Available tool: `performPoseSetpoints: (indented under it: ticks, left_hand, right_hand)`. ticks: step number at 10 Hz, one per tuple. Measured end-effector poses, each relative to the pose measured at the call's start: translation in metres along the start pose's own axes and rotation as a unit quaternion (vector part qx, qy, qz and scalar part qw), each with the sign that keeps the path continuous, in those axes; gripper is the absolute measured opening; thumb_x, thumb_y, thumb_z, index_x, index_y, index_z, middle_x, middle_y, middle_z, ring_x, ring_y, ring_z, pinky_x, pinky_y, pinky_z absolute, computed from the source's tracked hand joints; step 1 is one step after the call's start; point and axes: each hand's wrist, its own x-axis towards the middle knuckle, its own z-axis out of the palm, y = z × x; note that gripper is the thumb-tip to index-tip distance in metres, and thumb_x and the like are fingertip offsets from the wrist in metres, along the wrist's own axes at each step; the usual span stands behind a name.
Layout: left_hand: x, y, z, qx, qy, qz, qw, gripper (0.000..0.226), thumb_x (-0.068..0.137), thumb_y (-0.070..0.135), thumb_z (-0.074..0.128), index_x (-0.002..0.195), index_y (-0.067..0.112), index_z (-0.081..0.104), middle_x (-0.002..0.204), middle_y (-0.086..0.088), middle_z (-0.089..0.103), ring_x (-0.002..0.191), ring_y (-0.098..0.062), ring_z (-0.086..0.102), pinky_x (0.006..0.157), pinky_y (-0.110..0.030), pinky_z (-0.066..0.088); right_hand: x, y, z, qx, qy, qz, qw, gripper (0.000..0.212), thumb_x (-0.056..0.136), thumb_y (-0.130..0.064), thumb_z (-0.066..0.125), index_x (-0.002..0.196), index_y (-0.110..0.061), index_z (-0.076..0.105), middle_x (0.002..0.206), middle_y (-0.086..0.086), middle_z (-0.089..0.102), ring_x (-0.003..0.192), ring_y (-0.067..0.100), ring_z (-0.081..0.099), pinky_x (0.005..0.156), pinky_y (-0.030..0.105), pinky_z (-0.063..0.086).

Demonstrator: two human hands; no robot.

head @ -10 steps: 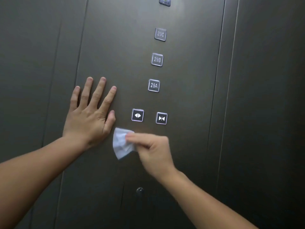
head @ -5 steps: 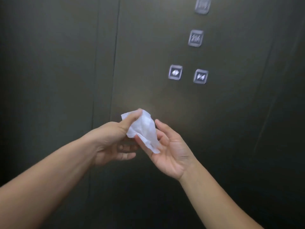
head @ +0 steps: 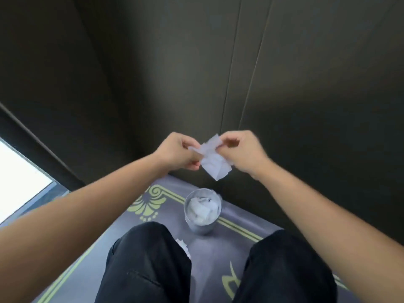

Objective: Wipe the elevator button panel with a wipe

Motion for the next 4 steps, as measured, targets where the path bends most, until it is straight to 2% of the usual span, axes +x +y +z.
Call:
performPoseSetpoints:
  ticks: [1, 2, 3, 4]
  left_hand:
    - [0.016, -0.056, 0.019, 0.047, 0.005, -0.056, 0.997, 0.023, 0.078, -0.009, 0.072, 0.069, 0.012, 0.074, 0.071, -0.017, 0.067, 0.063, -0.025, 0.065, 0.071, -0.042, 0.065]
    - [0.029, -0.105, 0.043, 0.105, -0.006, -0.121, 0.987, 0.026, 0.075, -0.003, 0.071, 0.097, 0.010, 0.077, 0.094, -0.018, 0.076, 0.087, -0.028, 0.071, 0.089, -0.047, 0.061]
    - [0.040, -0.137, 0.053, 0.191, 0.034, -0.147, 0.970, 0.048, 0.080, 0.005, 0.068, 0.127, 0.012, 0.067, 0.122, -0.014, 0.072, 0.114, -0.028, 0.066, 0.097, -0.036, 0.055]
    - [0.039, -0.136, 0.043, 0.216, 0.047, -0.174, 0.960, 0.044, 0.082, 0.006, 0.065, 0.127, 0.011, 0.065, 0.126, -0.015, 0.068, 0.118, -0.030, 0.063, 0.095, -0.034, 0.052]
  right_hand:
    - [-0.004, 0.052, 0.039, -0.122, -0.018, 0.041, 0.992, 0.025, 0.077, 0.004, 0.066, 0.081, -0.015, 0.082, 0.078, 0.003, 0.078, 0.070, 0.008, 0.061, 0.060, 0.000, 0.037]
    - [-0.013, 0.105, 0.068, -0.125, -0.052, 0.142, 0.981, 0.031, 0.082, -0.002, 0.063, 0.103, -0.017, 0.079, 0.101, 0.005, 0.078, 0.091, 0.015, 0.069, 0.074, 0.004, 0.043]
    - [-0.017, 0.141, 0.080, -0.122, -0.088, 0.167, 0.974, 0.048, 0.084, 0.001, 0.061, 0.128, -0.017, 0.067, 0.124, 0.008, 0.071, 0.114, 0.023, 0.067, 0.101, 0.031, 0.051]
    - [-0.027, 0.147, 0.072, -0.118, -0.097, 0.191, 0.970, 0.043, 0.085, 0.000, 0.058, 0.122, -0.017, 0.070, 0.115, 0.007, 0.075, 0.110, 0.022, 0.068, 0.100, 0.033, 0.051]
